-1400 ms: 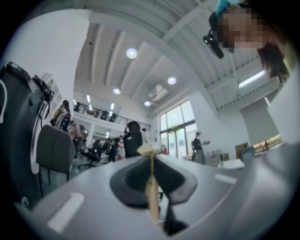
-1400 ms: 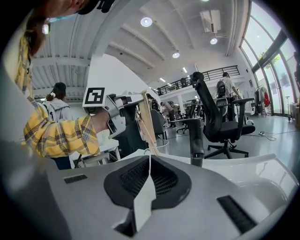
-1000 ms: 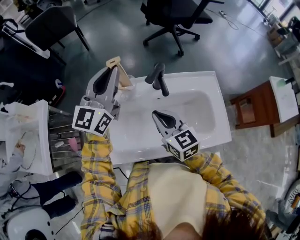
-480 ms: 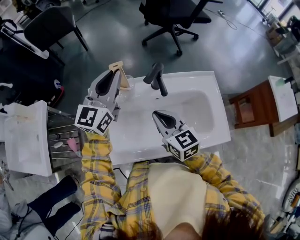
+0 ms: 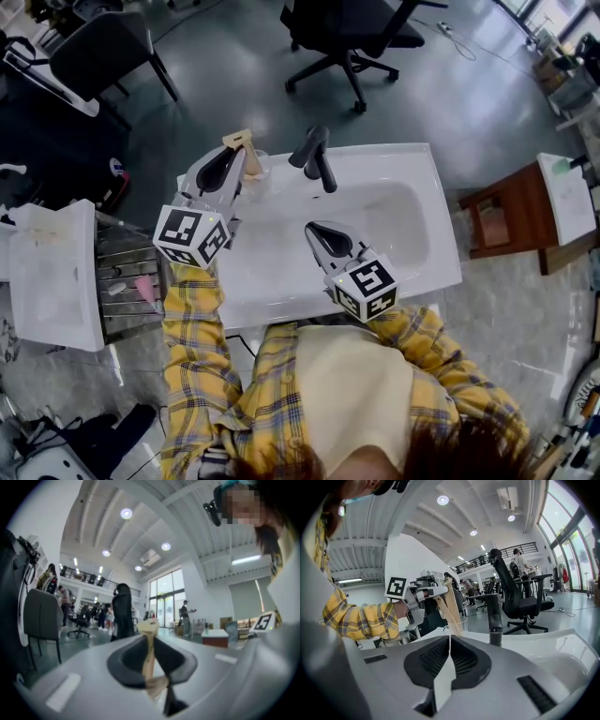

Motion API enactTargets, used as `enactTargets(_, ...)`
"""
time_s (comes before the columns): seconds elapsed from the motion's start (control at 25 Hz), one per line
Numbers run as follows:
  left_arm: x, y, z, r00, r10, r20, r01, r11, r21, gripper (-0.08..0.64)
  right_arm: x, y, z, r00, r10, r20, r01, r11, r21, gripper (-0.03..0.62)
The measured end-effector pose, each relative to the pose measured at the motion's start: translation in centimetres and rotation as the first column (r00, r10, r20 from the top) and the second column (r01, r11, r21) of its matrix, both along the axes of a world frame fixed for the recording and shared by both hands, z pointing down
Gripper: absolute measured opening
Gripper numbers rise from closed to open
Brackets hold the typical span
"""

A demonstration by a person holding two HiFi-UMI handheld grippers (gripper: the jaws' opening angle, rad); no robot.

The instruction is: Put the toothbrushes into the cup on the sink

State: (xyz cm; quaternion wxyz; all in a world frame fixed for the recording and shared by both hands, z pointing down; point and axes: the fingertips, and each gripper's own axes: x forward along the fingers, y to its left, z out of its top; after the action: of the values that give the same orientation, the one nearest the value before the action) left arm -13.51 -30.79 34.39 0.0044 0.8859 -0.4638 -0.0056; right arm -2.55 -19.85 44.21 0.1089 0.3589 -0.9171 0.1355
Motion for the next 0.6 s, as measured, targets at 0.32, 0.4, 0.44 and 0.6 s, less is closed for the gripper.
enactTargets(0.32, -0.13, 0.31, 0.50, 0.997, -0.008, 0.078, 0.011, 0.999, -0.037, 0.066, -0.12, 0.08, -0.02, 1.000, -0.006, 0.000, 0.006, 1.000, -0.004, 0.018)
enactTargets(0.4, -0.16, 0.39, 0.46, 0.997, -0.010, 0.081, 0.013, 0.999, -0.040, 0.075, -0.23, 0.13, -0.04, 1.000, -0.011, 0.001, 0.011, 1.000, -0.003, 0.018)
enactTargets(0.44, -0.19, 0.47, 0.40, 0.997, -0.011, 0.079, 0.014, 0.999, -0.041, 0.082, -0.28, 0.16, -0.03, 1.000, -0.013, 0.001, 0.013, 1.000, -0.003, 0.018)
enactTargets(0.6, -0.20, 0.75, -0.22, 0.997, -0.014, 0.070, 0.017, 0.999, -0.037, 0.097, -0.35, 0.19, 0.04, 1.000, -0.016, 0.003, 0.016, 1.000, -0.005, 0.018)
